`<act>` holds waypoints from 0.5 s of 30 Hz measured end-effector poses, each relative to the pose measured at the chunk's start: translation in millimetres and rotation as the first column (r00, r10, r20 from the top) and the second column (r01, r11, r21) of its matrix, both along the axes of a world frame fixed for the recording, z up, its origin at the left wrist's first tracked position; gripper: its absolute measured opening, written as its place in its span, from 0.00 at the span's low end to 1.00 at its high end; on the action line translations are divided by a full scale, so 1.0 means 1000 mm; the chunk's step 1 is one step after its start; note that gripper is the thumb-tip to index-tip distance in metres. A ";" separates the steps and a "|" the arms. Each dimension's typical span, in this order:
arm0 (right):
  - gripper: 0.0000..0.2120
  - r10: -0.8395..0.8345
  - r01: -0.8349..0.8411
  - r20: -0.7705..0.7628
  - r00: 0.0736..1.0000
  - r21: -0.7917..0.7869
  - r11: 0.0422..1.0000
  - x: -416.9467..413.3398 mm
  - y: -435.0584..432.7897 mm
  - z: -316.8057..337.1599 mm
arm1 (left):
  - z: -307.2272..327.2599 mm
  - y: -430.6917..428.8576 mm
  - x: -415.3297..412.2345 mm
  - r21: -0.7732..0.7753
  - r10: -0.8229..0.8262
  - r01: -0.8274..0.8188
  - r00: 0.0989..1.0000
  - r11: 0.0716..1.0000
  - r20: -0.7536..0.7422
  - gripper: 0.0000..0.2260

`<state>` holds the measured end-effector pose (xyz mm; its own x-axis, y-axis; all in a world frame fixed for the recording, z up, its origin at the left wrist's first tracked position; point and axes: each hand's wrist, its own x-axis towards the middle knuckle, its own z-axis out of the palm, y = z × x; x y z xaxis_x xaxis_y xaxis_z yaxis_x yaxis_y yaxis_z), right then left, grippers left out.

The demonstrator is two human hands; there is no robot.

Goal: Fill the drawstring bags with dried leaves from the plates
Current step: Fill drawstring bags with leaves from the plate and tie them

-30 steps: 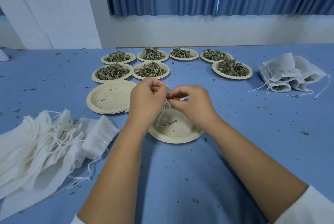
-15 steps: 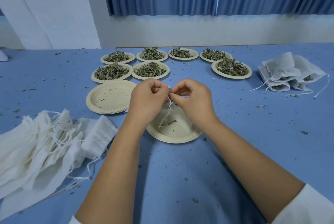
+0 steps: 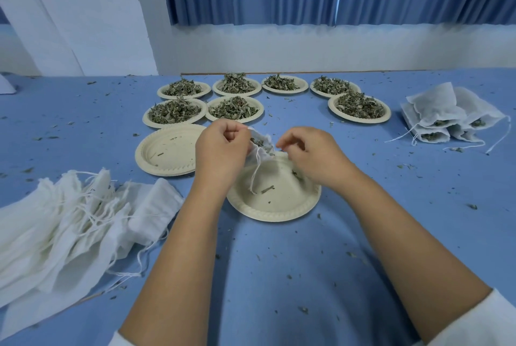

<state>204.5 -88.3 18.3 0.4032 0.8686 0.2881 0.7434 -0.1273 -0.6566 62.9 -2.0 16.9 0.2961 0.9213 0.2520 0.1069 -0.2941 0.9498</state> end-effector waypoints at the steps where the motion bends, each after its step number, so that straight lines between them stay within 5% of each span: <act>1: 0.14 -0.001 0.012 0.094 0.996 -0.114 0.993 0.002 0.000 -0.003 | 0.000 0.000 0.000 0.002 -0.002 0.002 1.000 1.000 0.002 0.05; 4: 0.16 0.052 0.071 0.322 0.945 -0.358 0.931 0.000 0.002 -0.011 | -0.001 0.000 0.000 0.007 -0.011 0.010 1.000 1.000 0.014 0.06; 8: 0.10 0.090 0.144 0.441 0.893 -0.469 0.871 -0.009 0.004 -0.015 | 0.000 -0.001 0.000 0.010 -0.021 0.020 0.999 1.000 0.032 0.06; 13: 0.20 0.132 -0.105 0.048 0.990 -0.368 0.924 -0.014 0.001 -0.008 | 0.000 0.000 -0.001 0.017 -0.025 0.025 1.000 1.000 0.015 0.06; 15: 0.21 0.116 -0.094 0.052 0.992 -0.319 0.943 -0.011 0.000 -0.005 | 0.000 0.000 -0.001 0.019 -0.018 0.018 1.000 1.000 0.021 0.06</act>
<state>193.4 -88.4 13.2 0.2936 0.9558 0.0161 0.8058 -0.2384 -0.5420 61.5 -1.6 16.8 0.3072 0.9108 0.2758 0.0816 -0.3139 0.9459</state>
